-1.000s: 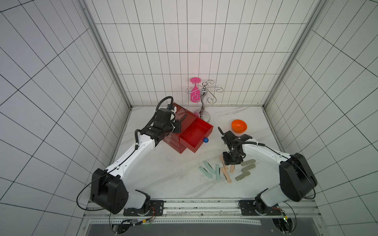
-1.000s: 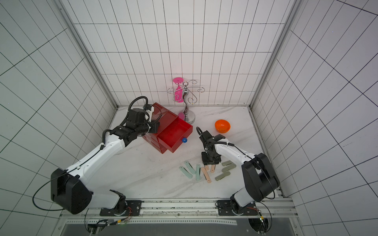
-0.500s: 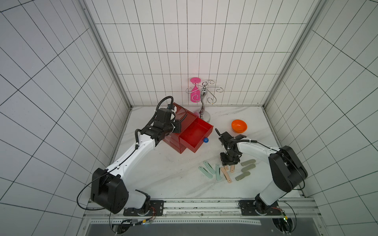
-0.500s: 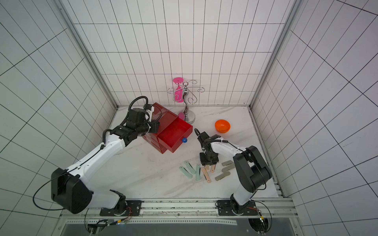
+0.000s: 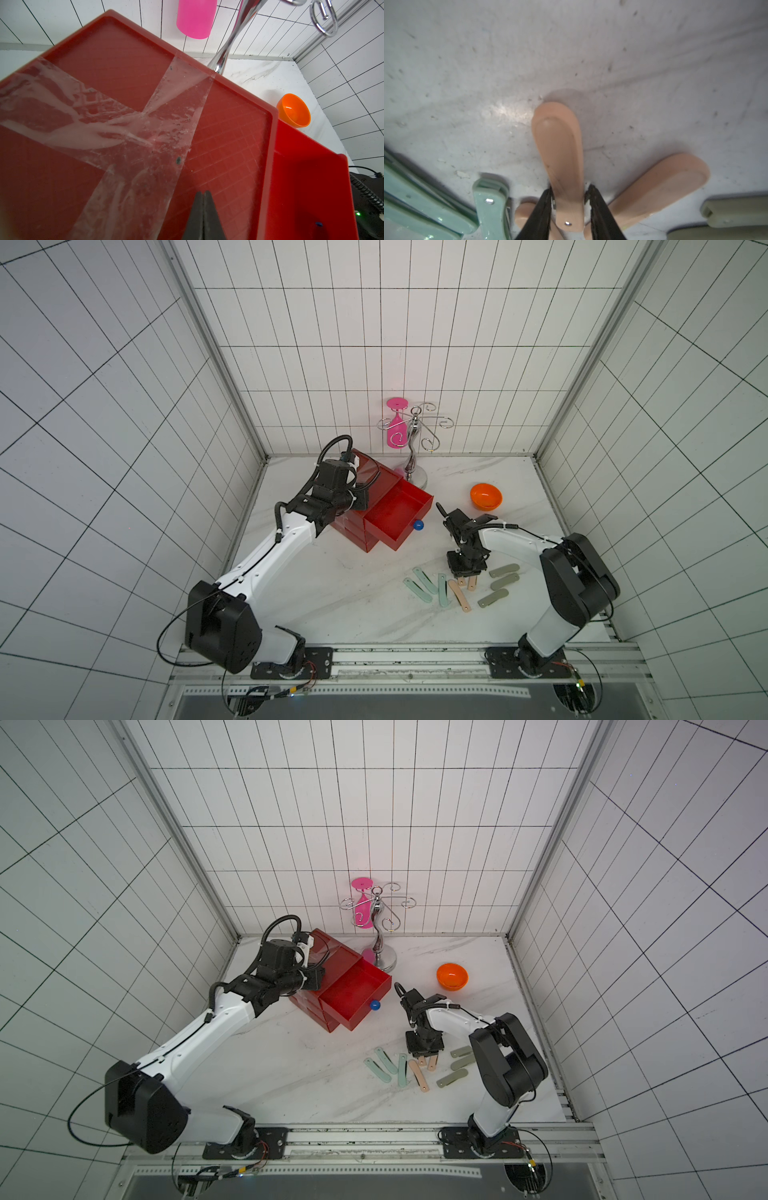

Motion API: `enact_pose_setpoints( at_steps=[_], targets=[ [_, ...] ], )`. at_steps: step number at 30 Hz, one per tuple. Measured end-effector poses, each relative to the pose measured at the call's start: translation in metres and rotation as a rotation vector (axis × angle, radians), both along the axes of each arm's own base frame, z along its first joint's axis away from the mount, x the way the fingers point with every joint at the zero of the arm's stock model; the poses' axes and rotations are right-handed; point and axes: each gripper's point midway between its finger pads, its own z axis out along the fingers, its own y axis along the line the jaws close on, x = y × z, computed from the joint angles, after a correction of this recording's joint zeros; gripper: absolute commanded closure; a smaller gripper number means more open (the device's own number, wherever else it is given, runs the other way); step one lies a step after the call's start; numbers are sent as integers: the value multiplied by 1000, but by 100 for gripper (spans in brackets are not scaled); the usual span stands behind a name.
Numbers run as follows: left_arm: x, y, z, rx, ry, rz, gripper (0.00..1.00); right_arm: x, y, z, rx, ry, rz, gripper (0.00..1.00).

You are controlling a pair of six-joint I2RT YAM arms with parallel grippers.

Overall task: Place the fruit knives into the drawer by color
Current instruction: Pick up the fruit knife from the center of the board.

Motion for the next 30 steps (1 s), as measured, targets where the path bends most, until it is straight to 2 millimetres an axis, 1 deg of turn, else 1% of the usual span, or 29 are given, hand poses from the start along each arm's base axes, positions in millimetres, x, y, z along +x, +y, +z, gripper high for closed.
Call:
enact_pose_setpoints(
  at_steps=[14,22,25,30],
  targets=[
    [1,-2,-1,0,10,-6,100,2,-4,-2,-31,2,-34,74],
    [1,-2,0,0,10,-6,100,4,-4,1,-24,-10,-46,75],
    [1,-2,0,0,11,-6,100,6,-5,6,-18,-28,-51,75],
    [1,-2,-1,0,12,-6,100,8,-6,22,-1,-72,-54,75]
  ],
)
